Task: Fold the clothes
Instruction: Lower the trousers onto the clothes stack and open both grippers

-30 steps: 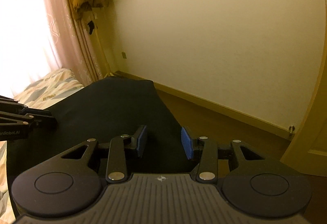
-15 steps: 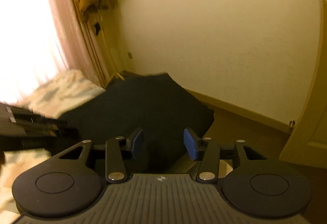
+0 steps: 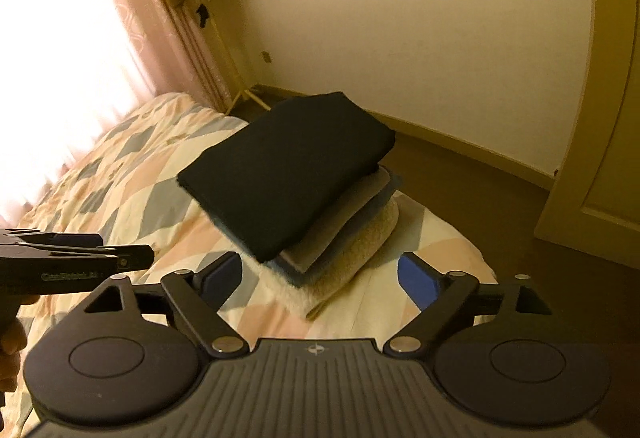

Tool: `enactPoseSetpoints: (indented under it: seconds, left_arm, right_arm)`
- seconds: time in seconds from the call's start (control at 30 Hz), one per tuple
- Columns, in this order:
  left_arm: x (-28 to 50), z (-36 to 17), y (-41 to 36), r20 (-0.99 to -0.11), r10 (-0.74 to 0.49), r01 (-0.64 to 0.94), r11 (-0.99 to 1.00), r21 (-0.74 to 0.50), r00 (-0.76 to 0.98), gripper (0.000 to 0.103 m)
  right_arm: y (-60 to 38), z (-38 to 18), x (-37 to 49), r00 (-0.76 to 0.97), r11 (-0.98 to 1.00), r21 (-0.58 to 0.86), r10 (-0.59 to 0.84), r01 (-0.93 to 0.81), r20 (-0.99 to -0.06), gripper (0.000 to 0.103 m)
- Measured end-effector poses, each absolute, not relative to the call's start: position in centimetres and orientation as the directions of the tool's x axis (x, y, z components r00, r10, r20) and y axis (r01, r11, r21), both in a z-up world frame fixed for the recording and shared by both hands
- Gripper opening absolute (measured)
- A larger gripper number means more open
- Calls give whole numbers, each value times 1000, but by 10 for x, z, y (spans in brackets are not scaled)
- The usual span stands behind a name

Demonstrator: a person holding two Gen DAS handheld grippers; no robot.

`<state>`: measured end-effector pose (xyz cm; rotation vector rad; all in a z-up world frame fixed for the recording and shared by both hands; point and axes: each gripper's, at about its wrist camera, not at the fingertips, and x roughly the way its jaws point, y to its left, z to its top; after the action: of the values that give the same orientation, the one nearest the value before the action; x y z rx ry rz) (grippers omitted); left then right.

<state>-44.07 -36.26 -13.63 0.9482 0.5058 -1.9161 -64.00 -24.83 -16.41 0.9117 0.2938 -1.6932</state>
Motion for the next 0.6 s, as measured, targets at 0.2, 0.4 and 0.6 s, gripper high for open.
enactPoseSetpoints:
  seconds: [0.2, 0.4, 0.6]
  left_arm:
    - [-427, -104, -343, -756, -590, 878, -476, 43, -283, 90]
    - [-410, -81, -337, -742, -590, 870, -492, 17, -319, 94]
    - [-391, -69, -330, -734, -592, 851, -524, 37, -333, 100]
  right_arm:
    - [-236, -135, -623, -36, -302, 259, -712, 917, -702, 93]
    - [-224, -118, -603, -51, -292, 224, -706, 930, -706, 100]
    - [-221, -105, -578, -120, -358, 202, -700, 912, -704, 101]
